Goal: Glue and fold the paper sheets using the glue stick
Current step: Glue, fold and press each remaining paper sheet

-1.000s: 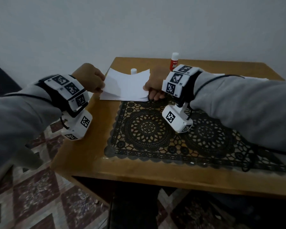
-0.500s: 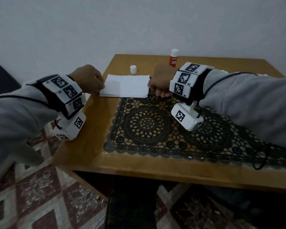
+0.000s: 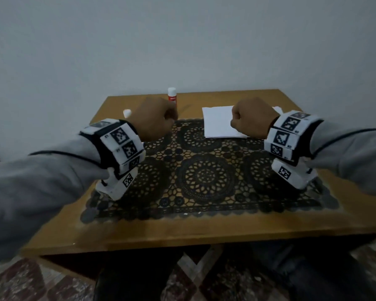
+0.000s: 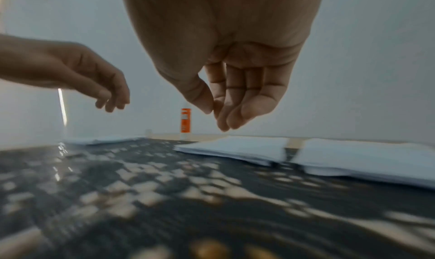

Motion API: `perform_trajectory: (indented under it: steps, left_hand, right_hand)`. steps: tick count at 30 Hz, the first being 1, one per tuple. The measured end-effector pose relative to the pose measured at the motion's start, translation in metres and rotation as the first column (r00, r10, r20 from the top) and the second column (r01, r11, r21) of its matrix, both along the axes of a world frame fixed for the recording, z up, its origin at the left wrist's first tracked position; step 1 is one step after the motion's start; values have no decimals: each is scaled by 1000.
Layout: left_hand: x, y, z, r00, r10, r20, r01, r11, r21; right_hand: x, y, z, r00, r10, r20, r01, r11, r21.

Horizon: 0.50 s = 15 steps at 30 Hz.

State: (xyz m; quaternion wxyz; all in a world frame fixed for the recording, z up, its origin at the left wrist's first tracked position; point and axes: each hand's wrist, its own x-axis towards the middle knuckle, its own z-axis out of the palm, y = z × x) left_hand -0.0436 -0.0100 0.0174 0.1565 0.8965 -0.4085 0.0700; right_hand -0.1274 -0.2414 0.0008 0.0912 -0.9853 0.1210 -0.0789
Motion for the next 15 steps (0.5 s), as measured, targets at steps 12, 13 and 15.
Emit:
perform_trajectory:
  steps: [12, 13, 15]
  left_hand:
    - [16, -108, -34, 985, -172, -4, 163, 925, 342]
    - [17, -112, -35, 986, -169, -1, 157, 916, 368]
    - [17, -118, -39, 987, -159, -8, 150, 910, 388]
  right_hand:
    - [-11, -48, -12, 984, -96, 149, 72, 984, 162]
    - [-12, -49, -12, 983, -105, 149, 77, 980, 185]
    - [-13, -50, -13, 982, -110, 153, 78, 976, 201]
